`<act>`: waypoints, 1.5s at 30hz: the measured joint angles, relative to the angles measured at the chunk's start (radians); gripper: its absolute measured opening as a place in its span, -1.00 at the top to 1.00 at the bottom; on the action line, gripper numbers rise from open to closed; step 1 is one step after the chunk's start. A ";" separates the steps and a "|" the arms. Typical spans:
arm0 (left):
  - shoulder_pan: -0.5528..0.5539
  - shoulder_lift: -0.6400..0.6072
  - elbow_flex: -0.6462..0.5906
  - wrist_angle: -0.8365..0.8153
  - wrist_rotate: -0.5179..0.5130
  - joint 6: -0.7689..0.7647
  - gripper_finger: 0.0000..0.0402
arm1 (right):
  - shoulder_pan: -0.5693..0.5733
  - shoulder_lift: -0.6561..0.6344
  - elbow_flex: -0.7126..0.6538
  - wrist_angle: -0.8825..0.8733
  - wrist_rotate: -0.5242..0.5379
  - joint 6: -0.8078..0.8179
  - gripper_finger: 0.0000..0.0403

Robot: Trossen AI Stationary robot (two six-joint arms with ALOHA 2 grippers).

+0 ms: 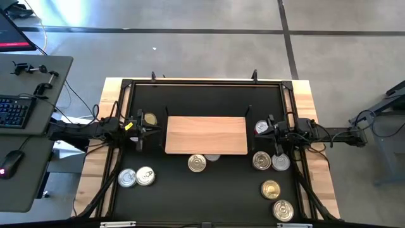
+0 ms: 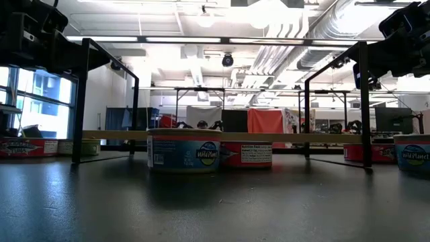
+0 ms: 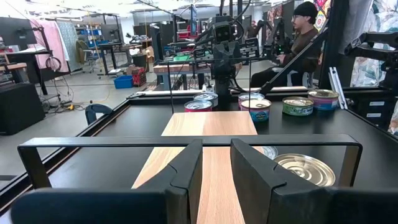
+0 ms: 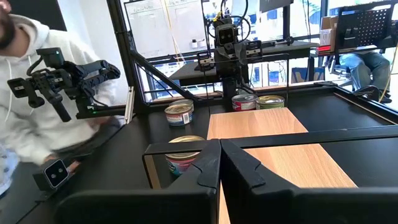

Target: Stack canned seafood by type on shelf

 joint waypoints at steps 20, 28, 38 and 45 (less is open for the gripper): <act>0.000 0.000 0.000 0.000 0.000 0.000 0.62 | 0.000 0.000 0.000 0.000 0.000 0.000 1.00; 0.000 0.000 0.000 0.000 0.000 0.000 0.62 | 0.000 0.000 0.000 0.000 0.000 0.000 1.00; 0.000 0.000 0.000 0.000 0.000 0.000 0.62 | -0.001 0.000 0.000 0.000 0.003 -0.064 1.00; 0.000 0.000 0.000 0.000 0.000 0.041 0.62 | -0.001 0.001 0.000 0.116 0.048 0.141 1.00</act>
